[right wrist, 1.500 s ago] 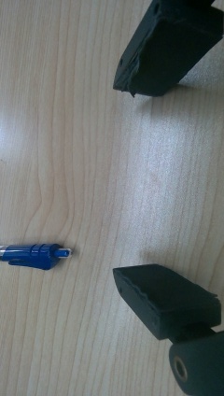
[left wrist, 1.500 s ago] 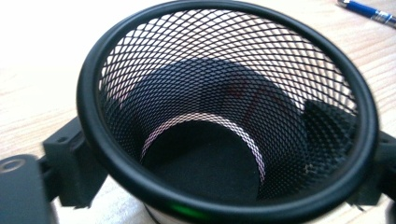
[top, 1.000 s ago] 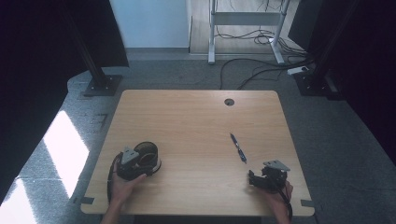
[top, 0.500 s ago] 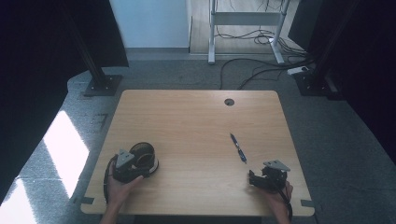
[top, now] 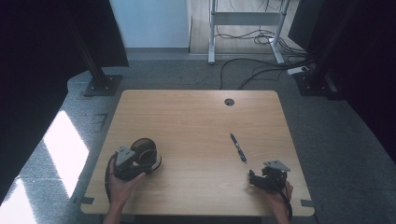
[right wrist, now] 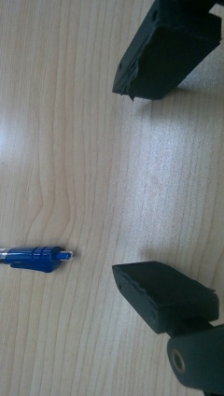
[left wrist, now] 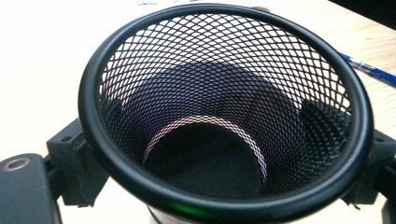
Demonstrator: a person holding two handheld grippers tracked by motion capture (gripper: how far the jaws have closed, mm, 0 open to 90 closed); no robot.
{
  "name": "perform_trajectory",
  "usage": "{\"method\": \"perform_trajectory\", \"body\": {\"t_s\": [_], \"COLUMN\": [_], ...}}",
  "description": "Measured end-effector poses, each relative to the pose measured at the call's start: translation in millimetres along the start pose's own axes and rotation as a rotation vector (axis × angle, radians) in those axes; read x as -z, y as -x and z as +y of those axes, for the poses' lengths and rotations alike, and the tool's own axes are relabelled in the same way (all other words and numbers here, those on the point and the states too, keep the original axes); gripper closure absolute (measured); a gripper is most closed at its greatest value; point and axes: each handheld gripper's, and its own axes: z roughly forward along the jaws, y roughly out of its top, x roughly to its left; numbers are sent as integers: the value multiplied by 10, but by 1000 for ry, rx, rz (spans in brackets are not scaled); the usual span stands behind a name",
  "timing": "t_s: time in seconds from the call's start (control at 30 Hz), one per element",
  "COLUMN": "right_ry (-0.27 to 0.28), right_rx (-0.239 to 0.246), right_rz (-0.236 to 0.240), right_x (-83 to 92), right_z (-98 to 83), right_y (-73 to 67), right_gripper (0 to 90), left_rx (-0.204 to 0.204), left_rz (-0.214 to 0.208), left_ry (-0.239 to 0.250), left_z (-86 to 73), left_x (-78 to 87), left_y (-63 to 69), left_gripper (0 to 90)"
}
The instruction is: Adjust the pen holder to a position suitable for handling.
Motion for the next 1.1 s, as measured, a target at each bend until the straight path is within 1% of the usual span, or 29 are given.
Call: {"method": "perform_trajectory", "body": {"t_s": [0.2,0.33,0.57,0.8,0.9,1.1], "right_ry": [2,3,3,2,3,2], "right_rx": [-3,-4,-4,-10,-11,-11], "right_rz": [-5,-6,-6,-11,-12,-12], "right_x": [2,2,2,-2,-4,-3], "right_z": [-1,-1,-1,4,5,4], "right_y": [3,5,5,2,2,2], "right_gripper": [121,122,122,122,122,122], "left_rx": [-12,-12,-15,-42,-40,-37], "left_rz": [-19,-21,-25,-40,-49,-42], "left_ry": [-8,-5,-13,-23,-24,-29], "left_z": [94,130,183,277,316,372], "left_x": [-104,-139,-212,-304,-349,-430], "left_y": [50,60,83,154,170,193], "left_gripper": [97,97,97,97,97,97]}}
